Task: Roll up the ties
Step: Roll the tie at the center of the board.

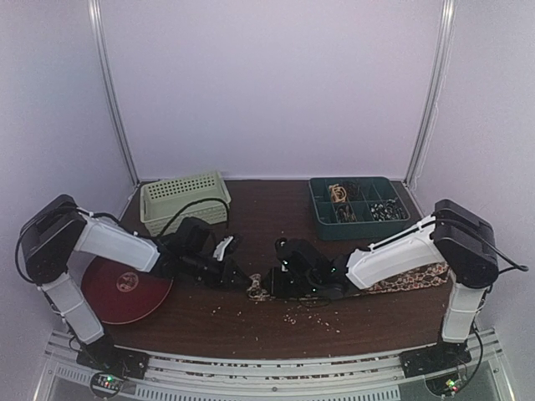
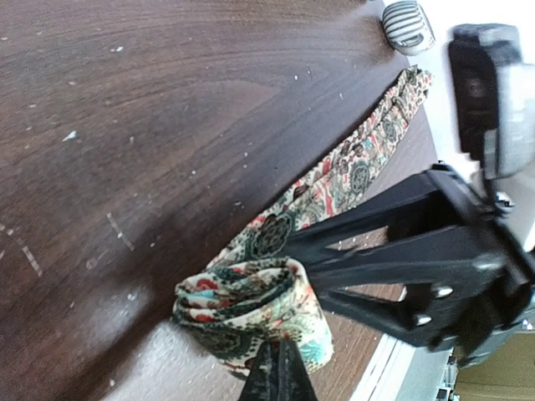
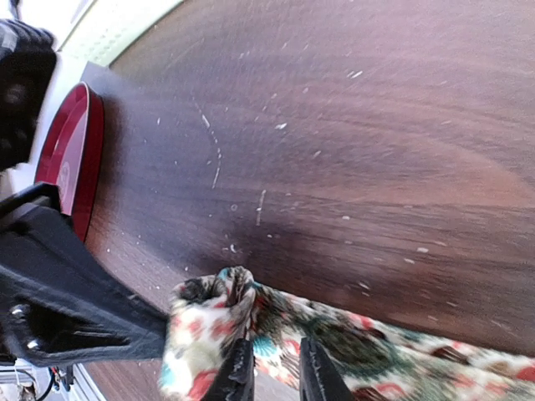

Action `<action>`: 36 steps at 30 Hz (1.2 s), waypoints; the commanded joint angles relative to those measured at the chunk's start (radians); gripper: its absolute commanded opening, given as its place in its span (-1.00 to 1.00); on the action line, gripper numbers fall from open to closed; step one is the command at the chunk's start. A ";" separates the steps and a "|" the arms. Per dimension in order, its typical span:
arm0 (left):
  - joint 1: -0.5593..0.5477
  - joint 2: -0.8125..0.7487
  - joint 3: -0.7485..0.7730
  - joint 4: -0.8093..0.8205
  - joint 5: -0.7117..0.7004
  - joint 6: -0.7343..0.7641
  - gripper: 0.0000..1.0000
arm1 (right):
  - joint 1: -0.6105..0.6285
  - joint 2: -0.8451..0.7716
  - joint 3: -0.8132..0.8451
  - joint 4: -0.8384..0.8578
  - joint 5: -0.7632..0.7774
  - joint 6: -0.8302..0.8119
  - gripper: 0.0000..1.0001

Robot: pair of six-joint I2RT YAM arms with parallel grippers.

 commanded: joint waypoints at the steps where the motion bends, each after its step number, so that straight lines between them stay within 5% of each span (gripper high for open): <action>1: -0.020 0.042 0.043 0.020 -0.007 0.001 -1.00 | -0.012 -0.083 -0.044 0.000 0.090 0.011 -0.54; 12: -0.058 0.128 0.099 0.045 -0.035 0.000 -1.00 | -0.013 -0.074 -0.057 0.044 0.036 0.043 -0.30; 22: -0.056 0.074 0.134 -0.034 -0.121 0.072 -0.90 | -0.023 0.011 -0.049 0.060 -0.018 0.057 -0.47; 27: -0.042 -0.005 0.198 -0.193 -0.226 0.312 -0.50 | -0.023 0.023 -0.071 0.085 -0.039 0.060 -0.62; 32: -0.040 -0.152 0.150 -0.143 -0.313 0.698 -0.38 | -0.027 0.002 -0.107 0.122 -0.034 0.058 -0.64; 36: -0.046 -0.220 0.089 -0.115 -0.241 1.067 -0.20 | -0.028 0.004 -0.114 0.151 -0.050 0.058 -0.64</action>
